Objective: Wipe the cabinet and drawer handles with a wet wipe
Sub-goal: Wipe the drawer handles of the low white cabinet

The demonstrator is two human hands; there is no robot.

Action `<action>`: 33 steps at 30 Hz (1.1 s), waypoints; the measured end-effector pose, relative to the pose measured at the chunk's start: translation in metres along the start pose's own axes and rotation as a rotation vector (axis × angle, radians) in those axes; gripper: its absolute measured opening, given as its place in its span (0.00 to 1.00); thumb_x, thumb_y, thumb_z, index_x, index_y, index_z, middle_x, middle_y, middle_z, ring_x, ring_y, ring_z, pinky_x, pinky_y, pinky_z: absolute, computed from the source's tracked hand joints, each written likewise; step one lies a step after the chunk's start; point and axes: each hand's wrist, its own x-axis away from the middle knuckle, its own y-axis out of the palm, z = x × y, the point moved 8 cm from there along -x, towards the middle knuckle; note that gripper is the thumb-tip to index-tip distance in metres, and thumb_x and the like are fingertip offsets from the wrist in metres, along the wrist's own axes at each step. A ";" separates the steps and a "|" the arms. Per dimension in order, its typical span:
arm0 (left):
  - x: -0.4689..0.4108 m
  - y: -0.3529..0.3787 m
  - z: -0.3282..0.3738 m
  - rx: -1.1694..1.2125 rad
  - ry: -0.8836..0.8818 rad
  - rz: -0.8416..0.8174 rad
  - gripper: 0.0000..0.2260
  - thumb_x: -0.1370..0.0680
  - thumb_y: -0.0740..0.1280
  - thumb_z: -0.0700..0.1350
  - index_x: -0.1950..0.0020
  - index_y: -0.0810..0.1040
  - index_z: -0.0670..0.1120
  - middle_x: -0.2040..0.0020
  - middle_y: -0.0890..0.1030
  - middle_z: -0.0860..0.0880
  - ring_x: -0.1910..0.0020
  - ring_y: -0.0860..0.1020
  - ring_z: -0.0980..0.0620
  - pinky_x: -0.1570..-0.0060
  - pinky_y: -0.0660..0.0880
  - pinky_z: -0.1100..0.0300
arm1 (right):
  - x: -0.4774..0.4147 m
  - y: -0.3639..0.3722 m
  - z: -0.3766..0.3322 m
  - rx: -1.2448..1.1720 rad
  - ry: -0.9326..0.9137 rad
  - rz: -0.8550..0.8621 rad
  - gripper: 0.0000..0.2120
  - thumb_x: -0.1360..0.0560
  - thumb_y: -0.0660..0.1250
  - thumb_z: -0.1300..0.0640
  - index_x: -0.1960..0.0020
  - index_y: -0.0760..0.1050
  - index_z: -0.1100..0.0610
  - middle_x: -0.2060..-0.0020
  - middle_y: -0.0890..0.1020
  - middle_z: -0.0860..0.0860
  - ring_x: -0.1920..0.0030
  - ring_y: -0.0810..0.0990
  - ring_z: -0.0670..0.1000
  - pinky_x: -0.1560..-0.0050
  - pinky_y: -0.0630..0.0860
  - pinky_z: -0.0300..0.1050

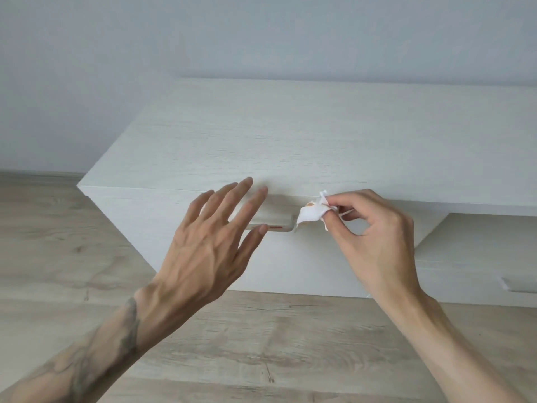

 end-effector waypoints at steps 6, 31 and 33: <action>0.025 -0.005 -0.039 -0.099 -0.077 0.022 0.25 0.12 0.56 0.56 0.17 0.69 0.47 0.17 0.68 0.44 0.19 0.68 0.40 0.21 0.63 0.42 | 0.019 0.033 -0.001 -0.114 -0.014 0.039 0.07 0.23 0.75 0.63 0.47 0.85 0.53 0.51 0.86 0.42 0.55 0.86 0.47 0.50 0.81 0.42; 0.024 0.052 -0.094 -0.125 -0.066 0.501 0.27 0.12 0.60 0.58 0.15 0.64 0.48 0.19 0.68 0.40 0.19 0.64 0.37 0.17 0.51 0.37 | 0.044 0.078 -0.004 0.205 -0.173 0.164 0.09 0.25 0.78 0.62 0.45 0.86 0.56 0.51 0.85 0.50 0.55 0.82 0.52 0.49 0.77 0.39; 0.023 0.055 -0.095 -0.134 -0.067 0.520 0.28 0.12 0.61 0.59 0.15 0.64 0.48 0.20 0.68 0.40 0.19 0.63 0.37 0.17 0.49 0.37 | 0.045 0.080 0.000 0.214 -0.167 0.173 0.11 0.25 0.78 0.63 0.43 0.86 0.58 0.50 0.85 0.52 0.53 0.83 0.53 0.48 0.78 0.41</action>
